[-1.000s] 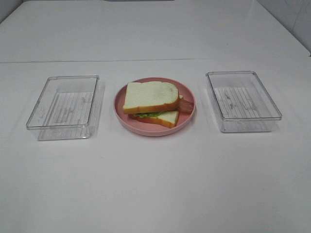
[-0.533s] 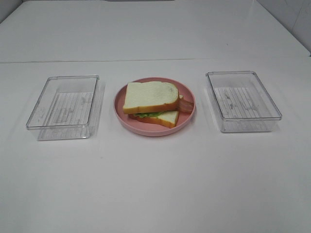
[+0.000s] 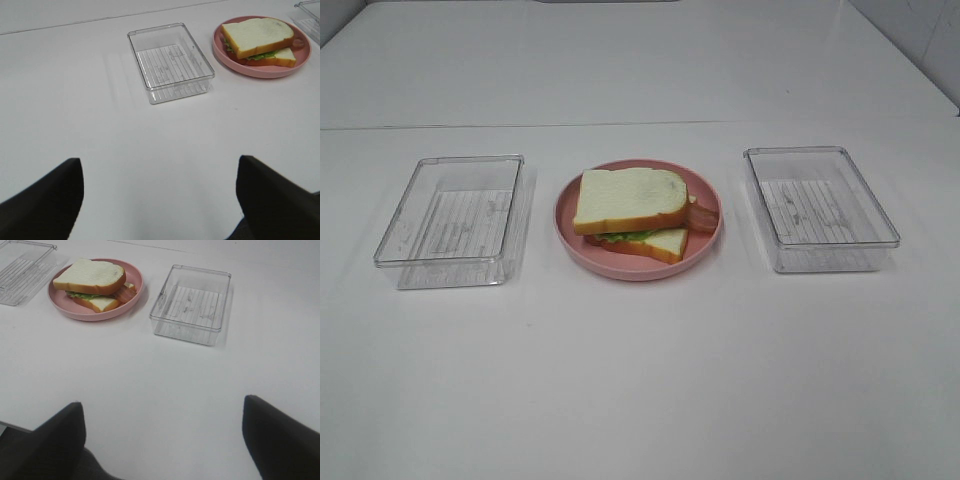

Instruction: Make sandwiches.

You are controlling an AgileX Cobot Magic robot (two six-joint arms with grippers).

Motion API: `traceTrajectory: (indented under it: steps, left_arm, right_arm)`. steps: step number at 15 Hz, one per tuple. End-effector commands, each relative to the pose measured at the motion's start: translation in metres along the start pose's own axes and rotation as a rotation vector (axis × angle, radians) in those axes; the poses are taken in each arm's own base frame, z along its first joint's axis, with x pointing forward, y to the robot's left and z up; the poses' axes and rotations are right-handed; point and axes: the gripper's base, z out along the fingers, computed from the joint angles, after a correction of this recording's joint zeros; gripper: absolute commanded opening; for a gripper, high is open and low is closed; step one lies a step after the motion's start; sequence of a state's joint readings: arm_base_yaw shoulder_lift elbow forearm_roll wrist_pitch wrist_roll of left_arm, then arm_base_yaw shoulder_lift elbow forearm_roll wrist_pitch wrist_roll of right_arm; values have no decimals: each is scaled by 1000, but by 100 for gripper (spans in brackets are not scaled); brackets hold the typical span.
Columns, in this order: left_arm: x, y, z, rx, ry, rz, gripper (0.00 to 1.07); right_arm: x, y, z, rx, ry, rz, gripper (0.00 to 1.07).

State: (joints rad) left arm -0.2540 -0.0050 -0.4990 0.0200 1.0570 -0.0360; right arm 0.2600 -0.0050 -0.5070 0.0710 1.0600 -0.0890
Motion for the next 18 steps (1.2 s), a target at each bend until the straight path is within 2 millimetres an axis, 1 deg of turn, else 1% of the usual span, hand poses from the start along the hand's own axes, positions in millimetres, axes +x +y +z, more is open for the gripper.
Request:
traceTrajectory:
  steps: [1,4,6,7,9,13,18]
  left_arm:
    - [1,0,-2,-1,-30,0,79]
    - [1,0,-2,-45,-31,-20,79]
    - [1,-1,-3,-145,-32,-68,79]
    - [1,-2,-3,-254,-35,-121,79]
    - [1,-2,-3,-292,-38,-139,79]
    - [1,-2,-3,-292,-37,-139,79]
    - [1,-3,-3,-288,-38,-141,79]
  right_arm:
    - [1,0,0,-1,-6,-17,80]
    - [1,0,0,-2,-6,-16,80]
    - [1,1,0,-5,-6,-14,80]
    - [1,1,0,19,-6,4,80]
    - [1,2,0,71,-5,40,80]
    - [0,4,2,205,-2,123,80]
    - [0,5,2,215,-5,139,80]
